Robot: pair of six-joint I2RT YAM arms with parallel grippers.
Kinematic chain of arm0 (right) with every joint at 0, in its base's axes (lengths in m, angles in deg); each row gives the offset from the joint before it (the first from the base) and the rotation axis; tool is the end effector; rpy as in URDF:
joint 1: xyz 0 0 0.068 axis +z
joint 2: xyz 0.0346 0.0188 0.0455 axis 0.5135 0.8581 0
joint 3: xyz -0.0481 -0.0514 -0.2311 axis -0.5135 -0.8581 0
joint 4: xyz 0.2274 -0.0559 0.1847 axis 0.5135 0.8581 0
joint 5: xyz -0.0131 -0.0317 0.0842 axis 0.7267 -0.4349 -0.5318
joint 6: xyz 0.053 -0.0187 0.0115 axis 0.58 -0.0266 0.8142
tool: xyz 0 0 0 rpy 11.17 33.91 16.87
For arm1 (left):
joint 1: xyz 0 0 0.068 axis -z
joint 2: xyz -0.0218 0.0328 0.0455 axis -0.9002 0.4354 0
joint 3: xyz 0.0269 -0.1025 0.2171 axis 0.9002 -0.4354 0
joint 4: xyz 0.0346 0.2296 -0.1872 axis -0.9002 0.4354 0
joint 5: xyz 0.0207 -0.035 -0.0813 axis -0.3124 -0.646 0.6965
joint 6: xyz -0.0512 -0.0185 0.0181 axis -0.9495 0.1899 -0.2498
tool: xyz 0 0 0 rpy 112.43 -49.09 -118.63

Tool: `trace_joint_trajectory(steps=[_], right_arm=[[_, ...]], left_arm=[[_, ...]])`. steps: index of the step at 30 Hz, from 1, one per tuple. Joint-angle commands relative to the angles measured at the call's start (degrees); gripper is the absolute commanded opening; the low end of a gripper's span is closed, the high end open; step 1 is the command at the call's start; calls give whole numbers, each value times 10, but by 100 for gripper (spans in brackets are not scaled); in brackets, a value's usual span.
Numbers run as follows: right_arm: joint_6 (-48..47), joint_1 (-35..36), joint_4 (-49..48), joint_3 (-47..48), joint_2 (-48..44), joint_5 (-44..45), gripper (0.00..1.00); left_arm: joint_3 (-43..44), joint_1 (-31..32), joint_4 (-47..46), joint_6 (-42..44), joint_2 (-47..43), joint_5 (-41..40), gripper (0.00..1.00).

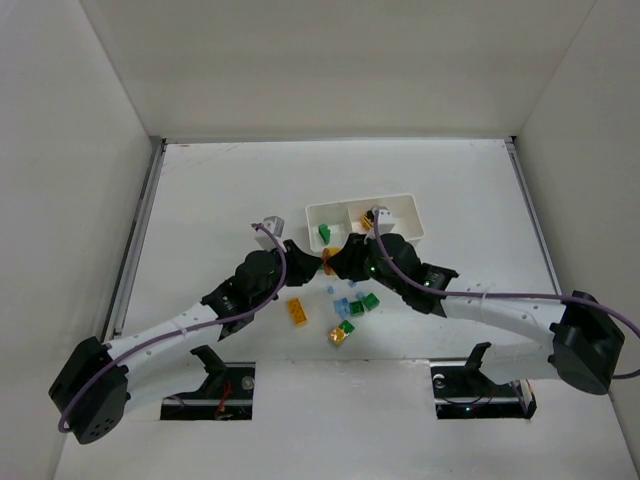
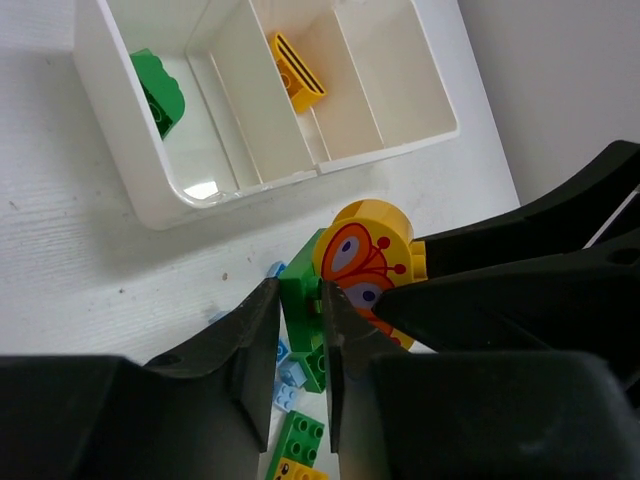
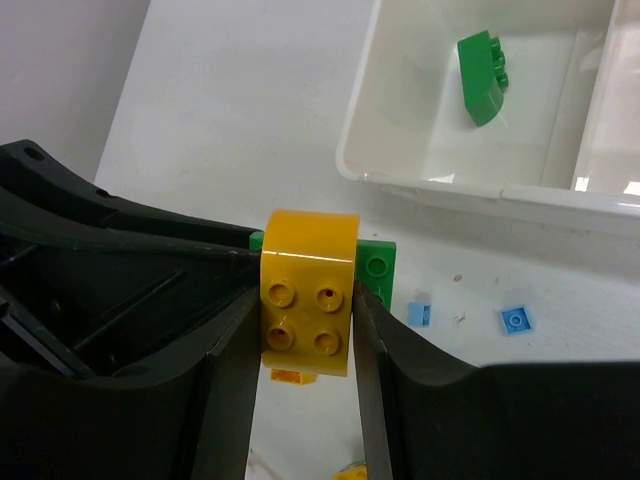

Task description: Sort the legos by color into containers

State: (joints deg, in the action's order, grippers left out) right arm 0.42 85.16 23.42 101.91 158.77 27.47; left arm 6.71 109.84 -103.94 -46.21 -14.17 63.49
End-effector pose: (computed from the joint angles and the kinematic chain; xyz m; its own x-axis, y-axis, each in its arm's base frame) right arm 0.2008 0.2651 0.2045 -0.6136 0.2290 -0.7557 -0.3821 0.7514 0.5380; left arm 0.1957 -0.1940 0.1898 -0.5029 -0.4169 -0.7572 0.4076 0.6581 -0.6331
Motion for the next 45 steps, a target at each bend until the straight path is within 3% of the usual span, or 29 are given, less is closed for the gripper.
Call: trace_joint_trajectory(steps=[1,7,19,26,32,39,43,45], right_arm=[[23,-12,-63,-10,-16,-32,23],[52,-58,-93,-36,-48,-92,23],[71,-185,-91,-57,-118,-166,23],[17,-225,-43,5,-28,-77,23],[-60,-227,-1,73,40,4,30],[-63,-228,-1,81,55,9,59],[-55,-232,-3,51,22,11,62],[-52,-229,-3,30,-4,11,56]], left_arm=[[4,8,-56,-11,0,17,14],[-14,-1,-54,-8,-32,-1,5],[-11,-29,-31,14,-58,-4,4],[31,-34,-54,30,-26,3,5],[74,-38,-66,64,8,-4,6],[113,-55,-89,93,81,-9,6],[137,-61,-86,112,123,-11,7],[146,-61,-89,123,143,-16,7]])
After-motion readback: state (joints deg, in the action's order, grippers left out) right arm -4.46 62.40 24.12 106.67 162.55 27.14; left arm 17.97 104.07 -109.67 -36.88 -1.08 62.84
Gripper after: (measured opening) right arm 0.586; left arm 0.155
